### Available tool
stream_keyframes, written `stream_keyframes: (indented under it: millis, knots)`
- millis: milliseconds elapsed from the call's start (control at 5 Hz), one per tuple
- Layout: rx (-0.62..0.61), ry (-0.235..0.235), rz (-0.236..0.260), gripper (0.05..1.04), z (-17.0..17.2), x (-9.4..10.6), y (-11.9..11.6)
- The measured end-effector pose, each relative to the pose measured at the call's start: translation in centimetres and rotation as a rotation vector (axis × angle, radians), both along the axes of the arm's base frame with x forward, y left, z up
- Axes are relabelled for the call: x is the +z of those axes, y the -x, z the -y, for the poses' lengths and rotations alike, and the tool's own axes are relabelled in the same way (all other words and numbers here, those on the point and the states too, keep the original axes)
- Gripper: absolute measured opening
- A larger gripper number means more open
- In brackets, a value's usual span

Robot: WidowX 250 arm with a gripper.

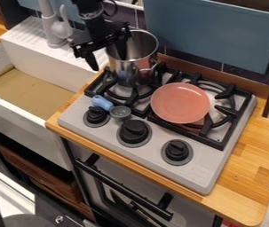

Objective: Move the silver pot in the middle left burner

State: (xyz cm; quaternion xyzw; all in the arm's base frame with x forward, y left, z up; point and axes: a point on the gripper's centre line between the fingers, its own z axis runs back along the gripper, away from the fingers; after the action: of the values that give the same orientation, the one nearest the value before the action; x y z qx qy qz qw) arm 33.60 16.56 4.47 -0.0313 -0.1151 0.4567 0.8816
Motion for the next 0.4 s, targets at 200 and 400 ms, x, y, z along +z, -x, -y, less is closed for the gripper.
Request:
stream_keyframes:
  millis: [200,400]
  knots:
    - [0.023,0.022,-0.022,0.997,-0.35,0.63,0.19]
    - [-0.024,0.021,-0.058,0.997,-0.83,0.59,1.12]
